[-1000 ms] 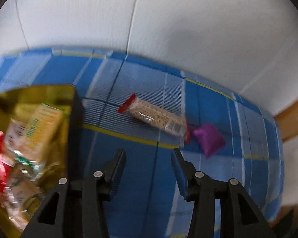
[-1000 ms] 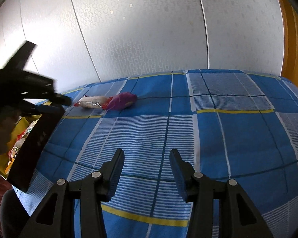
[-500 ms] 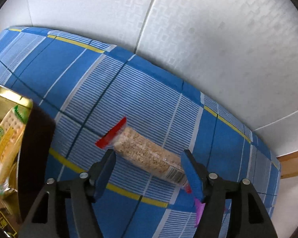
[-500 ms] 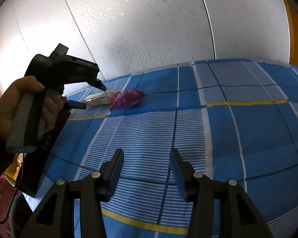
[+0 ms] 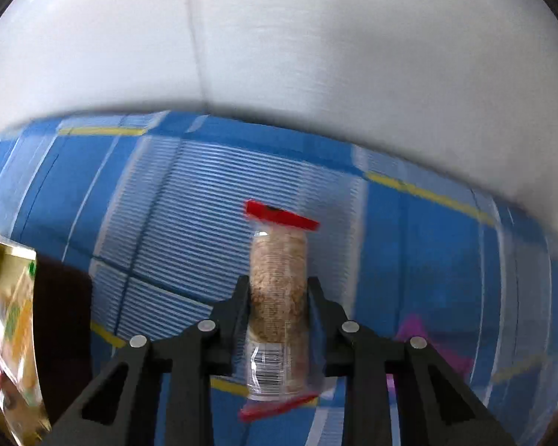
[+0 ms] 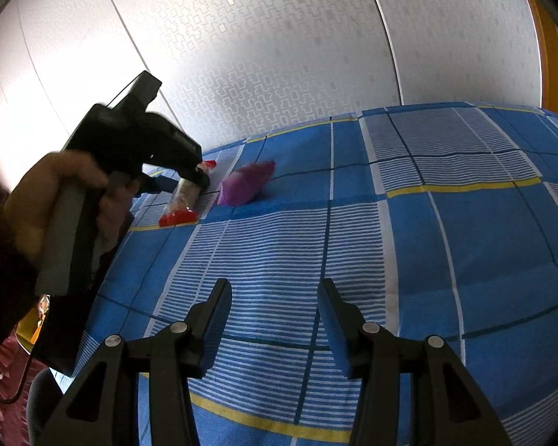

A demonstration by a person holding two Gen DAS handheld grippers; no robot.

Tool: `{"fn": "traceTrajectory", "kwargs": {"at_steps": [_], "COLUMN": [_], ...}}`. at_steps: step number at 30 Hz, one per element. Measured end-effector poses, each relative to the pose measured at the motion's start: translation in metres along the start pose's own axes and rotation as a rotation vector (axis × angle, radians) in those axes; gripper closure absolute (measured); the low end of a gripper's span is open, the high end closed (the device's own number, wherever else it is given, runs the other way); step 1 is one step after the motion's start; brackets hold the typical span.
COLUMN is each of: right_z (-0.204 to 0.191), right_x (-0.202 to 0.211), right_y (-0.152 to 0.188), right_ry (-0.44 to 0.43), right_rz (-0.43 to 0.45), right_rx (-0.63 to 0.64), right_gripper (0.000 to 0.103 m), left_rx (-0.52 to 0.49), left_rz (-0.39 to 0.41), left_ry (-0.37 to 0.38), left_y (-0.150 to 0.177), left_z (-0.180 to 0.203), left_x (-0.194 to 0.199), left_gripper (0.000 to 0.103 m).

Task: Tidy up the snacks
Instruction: 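Lift the grain bar with left while right grasps the purple pouch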

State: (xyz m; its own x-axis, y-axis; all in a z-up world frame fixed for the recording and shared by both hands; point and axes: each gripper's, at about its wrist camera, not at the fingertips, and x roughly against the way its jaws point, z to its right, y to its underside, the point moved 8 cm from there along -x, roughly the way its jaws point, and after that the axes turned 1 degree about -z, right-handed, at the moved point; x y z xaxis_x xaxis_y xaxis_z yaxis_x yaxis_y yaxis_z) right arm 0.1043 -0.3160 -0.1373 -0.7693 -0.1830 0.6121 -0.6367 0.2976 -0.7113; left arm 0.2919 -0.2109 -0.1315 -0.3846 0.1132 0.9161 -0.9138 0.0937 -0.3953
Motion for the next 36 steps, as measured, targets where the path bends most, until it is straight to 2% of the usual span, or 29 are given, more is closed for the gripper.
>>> {"fn": "traceTrajectory", "kwargs": {"at_steps": [8,15,18,21,24,28,32,36], "right_z": [0.001,0.000,-0.008,-0.026,-0.043,-0.057,-0.063,-0.059], "right_x": [0.000,0.001,-0.001,-0.003,-0.013,-0.036,-0.065,-0.087], "right_y": [-0.001,0.000,-0.001,-0.014,-0.030,-0.052,-0.059,-0.064], "right_ry": [-0.001,0.002,-0.014,-0.034,-0.039,0.008,0.067,0.120], "right_rz": [0.004,0.001,-0.043,-0.052,-0.077,-0.130,-0.233,-0.292], "right_rx": [-0.014,-0.010,0.027,0.167,0.307,0.497,0.684,0.776], "right_gripper": [0.054,0.054,0.054,0.054,0.051,0.045,0.043,0.042], "left_rx": [-0.130,-0.256,-0.315,-0.318,-0.279,-0.281,-0.275,-0.270], "left_rz": [0.023,0.088,0.134,0.163,0.168,0.184,0.192,0.199], "left_ry": [0.033,0.045,0.039,0.052,0.089,0.098,0.112,0.119], "left_y": [0.065,0.144,0.168,0.180,0.176,0.173,0.176,0.175], "left_z": [-0.015,-0.019,-0.016,-0.019,-0.024,-0.025,-0.025,-0.026], "left_x": [0.028,0.059,0.066,0.069,0.066,0.066,0.070,0.070], "left_gripper": [0.074,0.074,0.074,0.074,0.074,0.074,0.074,0.074]}}
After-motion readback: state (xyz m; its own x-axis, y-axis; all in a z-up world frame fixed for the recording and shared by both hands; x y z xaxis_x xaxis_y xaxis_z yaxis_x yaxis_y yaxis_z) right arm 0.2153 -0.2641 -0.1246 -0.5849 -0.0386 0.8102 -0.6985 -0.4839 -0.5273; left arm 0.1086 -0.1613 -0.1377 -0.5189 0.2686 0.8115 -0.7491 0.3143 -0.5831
